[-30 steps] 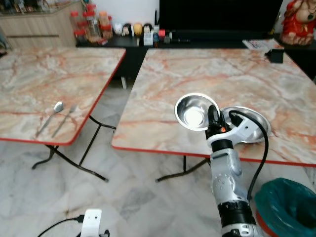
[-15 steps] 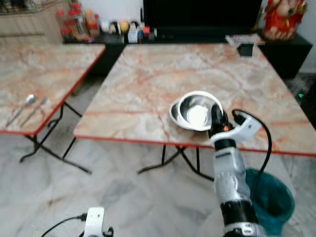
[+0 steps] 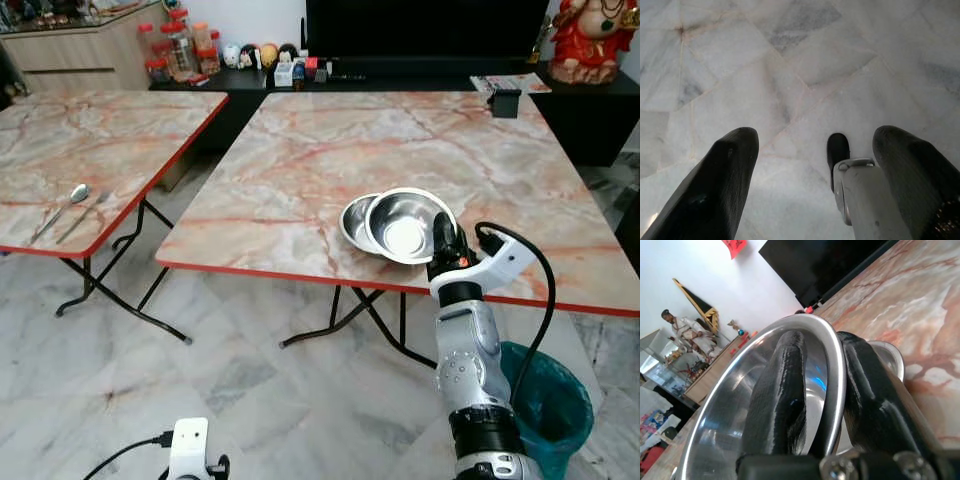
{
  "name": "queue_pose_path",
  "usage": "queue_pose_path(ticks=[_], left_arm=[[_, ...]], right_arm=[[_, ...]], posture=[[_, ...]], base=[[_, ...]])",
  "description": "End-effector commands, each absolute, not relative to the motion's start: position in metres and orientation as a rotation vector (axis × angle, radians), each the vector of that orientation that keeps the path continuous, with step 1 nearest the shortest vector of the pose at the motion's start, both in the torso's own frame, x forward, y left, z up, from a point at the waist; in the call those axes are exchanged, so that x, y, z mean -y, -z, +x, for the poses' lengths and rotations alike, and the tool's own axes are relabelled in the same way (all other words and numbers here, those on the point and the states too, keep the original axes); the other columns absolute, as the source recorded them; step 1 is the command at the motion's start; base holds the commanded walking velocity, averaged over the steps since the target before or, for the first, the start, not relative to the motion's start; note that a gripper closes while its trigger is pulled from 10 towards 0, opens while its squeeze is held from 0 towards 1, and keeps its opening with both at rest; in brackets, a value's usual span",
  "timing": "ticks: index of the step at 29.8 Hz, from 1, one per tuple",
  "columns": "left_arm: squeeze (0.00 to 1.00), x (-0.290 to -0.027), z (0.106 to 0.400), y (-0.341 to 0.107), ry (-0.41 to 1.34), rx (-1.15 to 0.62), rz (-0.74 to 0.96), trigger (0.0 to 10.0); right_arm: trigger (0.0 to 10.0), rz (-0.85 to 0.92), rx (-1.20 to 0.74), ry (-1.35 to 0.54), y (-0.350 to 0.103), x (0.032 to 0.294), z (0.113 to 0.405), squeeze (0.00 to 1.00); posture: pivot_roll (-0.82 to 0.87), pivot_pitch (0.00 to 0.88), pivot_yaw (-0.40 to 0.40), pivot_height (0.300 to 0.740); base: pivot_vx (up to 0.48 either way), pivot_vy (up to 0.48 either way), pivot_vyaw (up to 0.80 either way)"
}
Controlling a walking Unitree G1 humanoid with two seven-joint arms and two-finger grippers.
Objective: Setting the table
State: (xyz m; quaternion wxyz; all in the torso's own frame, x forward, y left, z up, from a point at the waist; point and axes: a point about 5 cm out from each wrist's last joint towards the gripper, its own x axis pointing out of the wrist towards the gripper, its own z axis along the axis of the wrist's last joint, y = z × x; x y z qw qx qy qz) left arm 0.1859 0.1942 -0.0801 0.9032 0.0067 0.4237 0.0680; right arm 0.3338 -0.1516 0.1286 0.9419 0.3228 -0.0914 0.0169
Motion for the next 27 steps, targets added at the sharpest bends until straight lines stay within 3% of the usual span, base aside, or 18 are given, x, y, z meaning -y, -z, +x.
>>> queue_pose_path(ticks=[1,27], left_arm=[[0.0,-0.1989,0.1882,0.0781,-0.154,-0.866,0.027,10.0],[0.0,-0.1986,0.1881,0.0783,-0.153,-0.87,0.033,10.0]], right_arm=[[10.0,0.629,0.188,-0.062,-0.1338,0.146,0.3363,0.0],[10.0,0.636,0.177,-0.065,-0.1321,0.1439,0.3361,0.0]], posture=[[-0.01,0.011,0.057,0.74],[-0.01,0.011,0.055,0.74]], base=[[0.285,0.0,0.0],[0.299,0.0,0.0]])
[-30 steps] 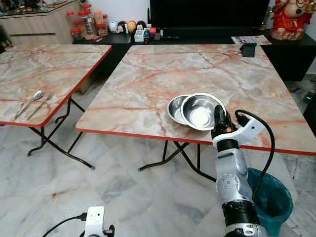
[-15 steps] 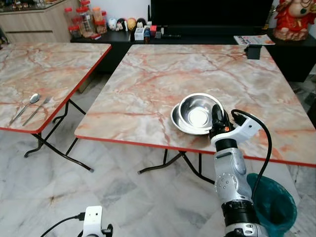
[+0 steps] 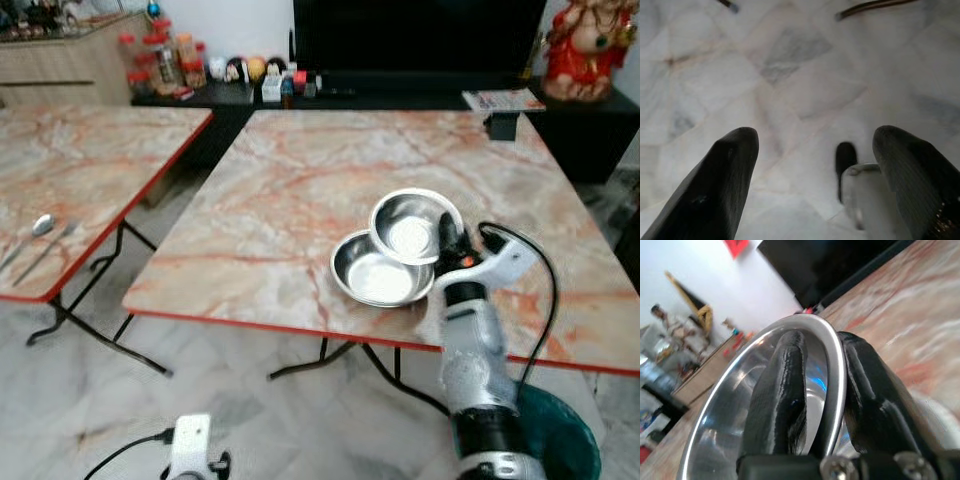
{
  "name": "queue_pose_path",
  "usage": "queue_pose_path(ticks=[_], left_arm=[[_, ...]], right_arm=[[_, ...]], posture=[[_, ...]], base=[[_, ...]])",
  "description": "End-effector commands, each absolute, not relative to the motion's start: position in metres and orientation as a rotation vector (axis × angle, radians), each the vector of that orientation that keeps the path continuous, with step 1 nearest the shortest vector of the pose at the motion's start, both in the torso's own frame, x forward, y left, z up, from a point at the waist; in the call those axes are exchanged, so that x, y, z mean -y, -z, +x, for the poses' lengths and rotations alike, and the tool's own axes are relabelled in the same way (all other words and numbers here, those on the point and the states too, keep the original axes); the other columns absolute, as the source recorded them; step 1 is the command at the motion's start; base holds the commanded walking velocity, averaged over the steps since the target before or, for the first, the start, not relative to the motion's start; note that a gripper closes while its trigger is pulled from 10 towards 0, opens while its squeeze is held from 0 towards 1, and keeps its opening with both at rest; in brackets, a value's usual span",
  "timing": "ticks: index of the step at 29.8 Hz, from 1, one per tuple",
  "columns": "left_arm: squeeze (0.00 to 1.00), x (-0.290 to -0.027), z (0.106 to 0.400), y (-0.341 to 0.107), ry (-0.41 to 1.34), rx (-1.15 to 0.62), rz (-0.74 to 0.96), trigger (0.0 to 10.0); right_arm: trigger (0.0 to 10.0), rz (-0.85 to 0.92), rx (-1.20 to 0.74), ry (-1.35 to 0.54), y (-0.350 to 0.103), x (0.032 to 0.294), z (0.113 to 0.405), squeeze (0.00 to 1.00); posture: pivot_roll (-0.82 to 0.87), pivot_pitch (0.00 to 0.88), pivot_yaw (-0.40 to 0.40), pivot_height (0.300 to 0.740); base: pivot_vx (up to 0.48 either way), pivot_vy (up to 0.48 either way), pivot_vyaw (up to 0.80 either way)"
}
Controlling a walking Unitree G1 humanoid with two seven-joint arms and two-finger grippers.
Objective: Setting the table
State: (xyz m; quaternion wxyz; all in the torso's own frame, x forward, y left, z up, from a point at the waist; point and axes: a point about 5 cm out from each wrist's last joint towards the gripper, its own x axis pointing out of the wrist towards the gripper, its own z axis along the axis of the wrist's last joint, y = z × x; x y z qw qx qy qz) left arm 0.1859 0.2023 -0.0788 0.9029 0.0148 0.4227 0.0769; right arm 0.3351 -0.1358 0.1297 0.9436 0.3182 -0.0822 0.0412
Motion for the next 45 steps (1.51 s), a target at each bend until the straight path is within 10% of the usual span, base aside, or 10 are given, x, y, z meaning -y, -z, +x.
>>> queue_pose_path(ticks=[1,45], left_arm=[[0.0,-0.199,0.188,0.078,-0.153,-0.87,0.033,10.0],[0.0,-0.198,0.185,0.08,-0.138,-0.883,0.036,10.0]], right_arm=[[10.0,0.636,0.177,-0.065,-0.132,0.144,0.336,0.0],[10.0,0.514,0.002,-0.051,-0.103,0.139,0.329,0.0]], posture=[[-0.01,0.011,0.055,0.74],[-0.01,0.023,0.061,0.74]], base=[[0.307,0.0,0.0],[0.041,0.0,0.07]])
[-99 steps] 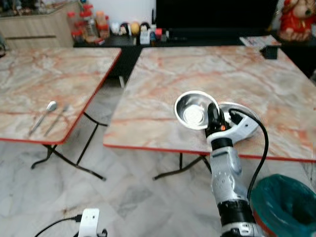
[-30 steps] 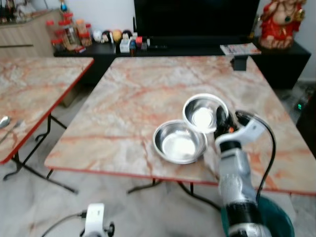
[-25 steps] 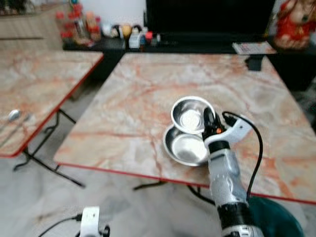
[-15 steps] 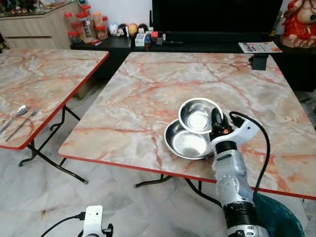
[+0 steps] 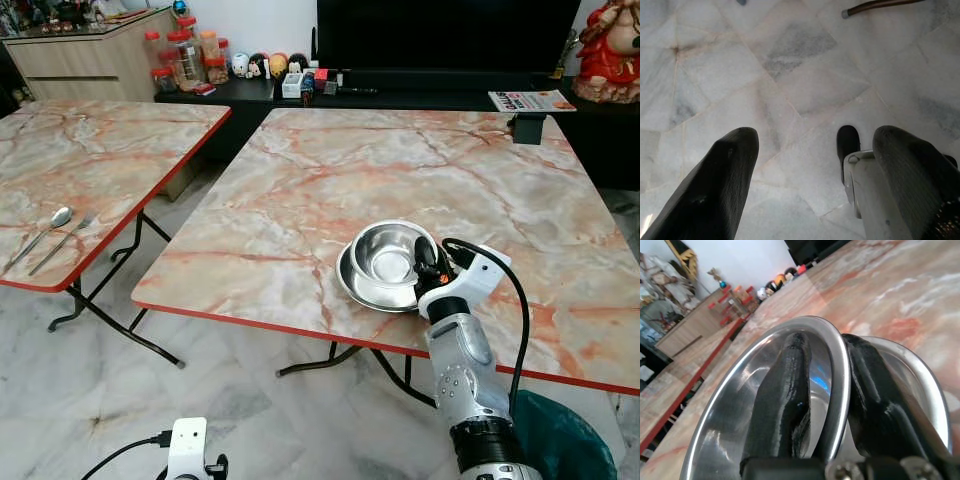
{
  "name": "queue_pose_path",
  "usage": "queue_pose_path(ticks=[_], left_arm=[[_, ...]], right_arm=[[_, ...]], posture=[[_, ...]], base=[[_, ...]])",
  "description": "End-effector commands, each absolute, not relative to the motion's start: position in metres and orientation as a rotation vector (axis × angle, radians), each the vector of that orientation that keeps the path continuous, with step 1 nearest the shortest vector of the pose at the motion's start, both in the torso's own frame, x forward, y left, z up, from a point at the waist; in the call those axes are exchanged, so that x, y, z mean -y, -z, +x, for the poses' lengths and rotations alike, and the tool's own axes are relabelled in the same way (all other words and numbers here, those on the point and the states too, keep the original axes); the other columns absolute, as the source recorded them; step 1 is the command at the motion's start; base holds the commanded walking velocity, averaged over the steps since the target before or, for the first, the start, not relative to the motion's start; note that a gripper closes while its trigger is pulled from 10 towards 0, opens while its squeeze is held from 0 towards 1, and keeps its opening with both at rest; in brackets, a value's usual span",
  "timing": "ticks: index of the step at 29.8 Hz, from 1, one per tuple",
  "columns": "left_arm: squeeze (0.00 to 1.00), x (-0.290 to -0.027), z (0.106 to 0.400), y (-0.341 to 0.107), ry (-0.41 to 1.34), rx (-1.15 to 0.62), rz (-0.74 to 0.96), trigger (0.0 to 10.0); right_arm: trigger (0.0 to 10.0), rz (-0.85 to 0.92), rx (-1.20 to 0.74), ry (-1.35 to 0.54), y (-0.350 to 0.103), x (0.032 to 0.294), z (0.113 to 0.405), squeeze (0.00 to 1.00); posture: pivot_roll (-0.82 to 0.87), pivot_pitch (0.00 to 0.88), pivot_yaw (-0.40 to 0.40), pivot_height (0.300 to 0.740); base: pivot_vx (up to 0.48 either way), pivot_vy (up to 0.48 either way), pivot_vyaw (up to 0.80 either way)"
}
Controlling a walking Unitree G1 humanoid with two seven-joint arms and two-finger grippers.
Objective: Setting the table
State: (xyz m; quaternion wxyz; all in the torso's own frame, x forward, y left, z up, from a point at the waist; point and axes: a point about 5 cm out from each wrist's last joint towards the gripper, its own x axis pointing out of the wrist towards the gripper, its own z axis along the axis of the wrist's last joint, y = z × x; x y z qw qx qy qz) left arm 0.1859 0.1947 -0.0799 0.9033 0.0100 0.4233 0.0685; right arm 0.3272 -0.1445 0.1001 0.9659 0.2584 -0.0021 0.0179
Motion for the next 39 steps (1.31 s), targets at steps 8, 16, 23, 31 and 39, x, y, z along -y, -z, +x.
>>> queue_pose_path(ticks=[8,16,23,31,39], left_arm=[[0.0,-0.199,0.184,0.08,-0.144,-0.883,0.034,10.0],[0.0,-0.199,0.185,0.08,-0.144,-0.88,0.036,10.0],[0.0,-0.2,0.184,0.08,-0.15,-0.88,0.033,10.0],[0.0,-0.199,0.185,0.08,-0.138,-0.885,0.027,10.0],[0.0,-0.199,0.188,0.079,-0.128,-0.882,0.028,10.0]], right_arm=[[10.0,0.501,-0.032,-0.054,-0.096,0.134,0.333,0.0],[10.0,0.49,-0.04,-0.077,-0.099,0.127,0.344,0.0],[10.0,0.475,-0.036,-0.073,-0.102,0.127,0.351,0.0],[10.0,0.46,-0.062,0.003,-0.094,0.139,0.351,0.0],[10.0,0.458,-0.07,0.024,-0.088,0.143,0.346,0.0]], posture=[[-0.01,0.023,0.064,0.74],[0.0,0.025,0.064,0.74],[0.01,0.024,0.061,0.74],[0.01,0.02,0.066,0.74],[0.0,0.018,0.07,0.74]], base=[[0.0,0.0,0.0],[0.0,0.0,0.0],[0.0,0.0,0.0],[0.0,0.0,0.0],[0.0,0.0,0.0]])
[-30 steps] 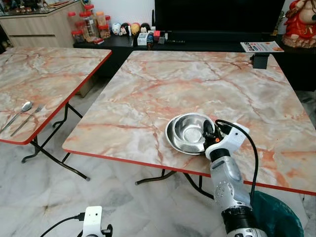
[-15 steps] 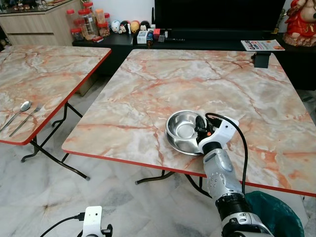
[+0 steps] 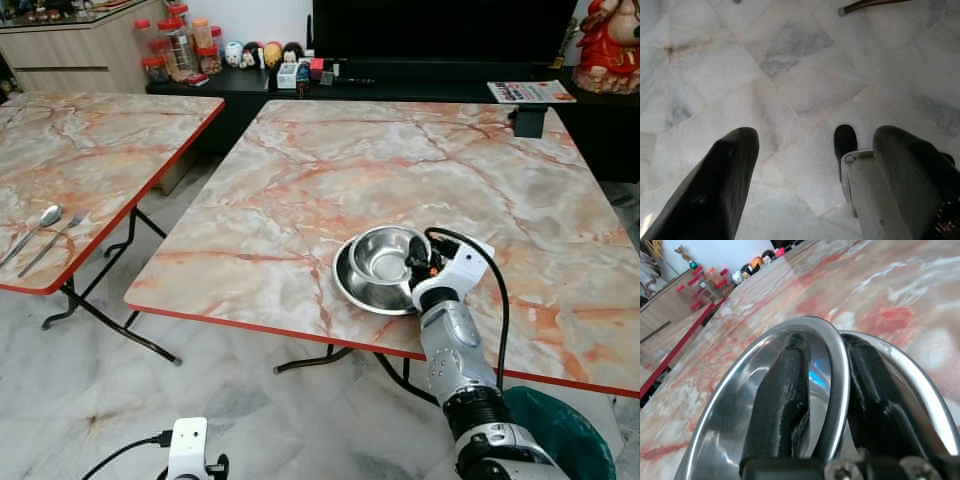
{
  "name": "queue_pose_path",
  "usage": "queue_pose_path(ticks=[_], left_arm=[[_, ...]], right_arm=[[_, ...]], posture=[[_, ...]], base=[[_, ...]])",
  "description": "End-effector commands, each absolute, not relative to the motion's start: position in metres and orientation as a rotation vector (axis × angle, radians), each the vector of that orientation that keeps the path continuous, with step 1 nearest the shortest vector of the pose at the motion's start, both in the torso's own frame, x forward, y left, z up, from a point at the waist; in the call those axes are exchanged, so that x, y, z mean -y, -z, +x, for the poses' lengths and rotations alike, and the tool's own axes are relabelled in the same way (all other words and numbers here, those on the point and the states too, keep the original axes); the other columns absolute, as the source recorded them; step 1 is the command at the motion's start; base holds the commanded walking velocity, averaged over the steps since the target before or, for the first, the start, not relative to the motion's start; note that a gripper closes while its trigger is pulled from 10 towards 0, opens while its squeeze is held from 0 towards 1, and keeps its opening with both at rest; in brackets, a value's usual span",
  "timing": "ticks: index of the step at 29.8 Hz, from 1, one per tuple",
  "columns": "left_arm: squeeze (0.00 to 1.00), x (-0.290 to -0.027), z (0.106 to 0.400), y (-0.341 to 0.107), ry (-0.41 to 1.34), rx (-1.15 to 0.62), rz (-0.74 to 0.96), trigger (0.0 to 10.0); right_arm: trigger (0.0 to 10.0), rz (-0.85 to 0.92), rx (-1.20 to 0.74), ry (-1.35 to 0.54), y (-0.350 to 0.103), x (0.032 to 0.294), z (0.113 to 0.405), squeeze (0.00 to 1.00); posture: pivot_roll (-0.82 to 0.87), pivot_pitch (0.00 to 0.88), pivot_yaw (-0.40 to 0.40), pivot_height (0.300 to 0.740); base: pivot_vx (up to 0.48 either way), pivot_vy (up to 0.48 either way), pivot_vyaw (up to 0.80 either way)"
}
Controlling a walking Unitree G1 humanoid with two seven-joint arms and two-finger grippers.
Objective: Setting the table
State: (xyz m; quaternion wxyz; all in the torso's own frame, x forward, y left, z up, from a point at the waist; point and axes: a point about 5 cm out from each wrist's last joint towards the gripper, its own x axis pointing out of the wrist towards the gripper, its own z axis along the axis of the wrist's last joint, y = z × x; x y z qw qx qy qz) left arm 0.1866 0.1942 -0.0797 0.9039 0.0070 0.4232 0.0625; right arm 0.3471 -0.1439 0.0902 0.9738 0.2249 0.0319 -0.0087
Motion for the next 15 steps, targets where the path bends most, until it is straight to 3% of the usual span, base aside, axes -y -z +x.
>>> queue_pose_path(ticks=[1,8,9,10,11,15], left_arm=[[0.0,-0.1986,0.1882,0.0786,-0.126,-0.881,0.028,10.0],[0.0,-0.1986,0.1893,0.0781,-0.126,-0.88,0.028,10.0],[0.0,-0.1987,0.1894,0.078,-0.127,-0.88,0.028,10.0],[0.0,-0.1987,0.1896,0.078,-0.127,-0.88,0.027,10.0],[0.0,-0.1987,0.1898,0.0779,-0.127,-0.88,0.027,10.0],[0.0,-0.1988,0.1903,0.0777,-0.128,-0.88,0.029,10.0]], right_arm=[[10.0,0.463,-0.072,0.023,-0.0872,0.142,0.3455,0.0],[10.0,0.469,-0.072,0.005,-0.0889,0.1376,0.3465,0.0],[10.0,0.471,-0.071,0.004,-0.0891,0.1373,0.3466,0.27],[10.0,0.471,-0.071,0.002,-0.0893,0.1369,0.3469,0.27],[10.0,0.471,-0.071,0.0,-0.0895,0.1367,0.3471,0.84],[10.0,0.47,-0.074,-0.007,-0.0897,0.1357,0.3475,0.86]], posture=[[0.0,0.017,0.069,0.74],[0.0,0.014,0.067,0.74],[0.0,0.014,0.067,0.74],[0.0,0.012,0.067,0.74],[0.01,0.012,0.066,0.74],[0.01,0.009,0.065,0.74]], base=[[0.0,0.0,0.0],[0.0,0.0,0.0],[0.0,0.0,0.0],[0.0,0.0,0.0],[0.0,0.0,0.0],[0.0,0.0,0.0]])
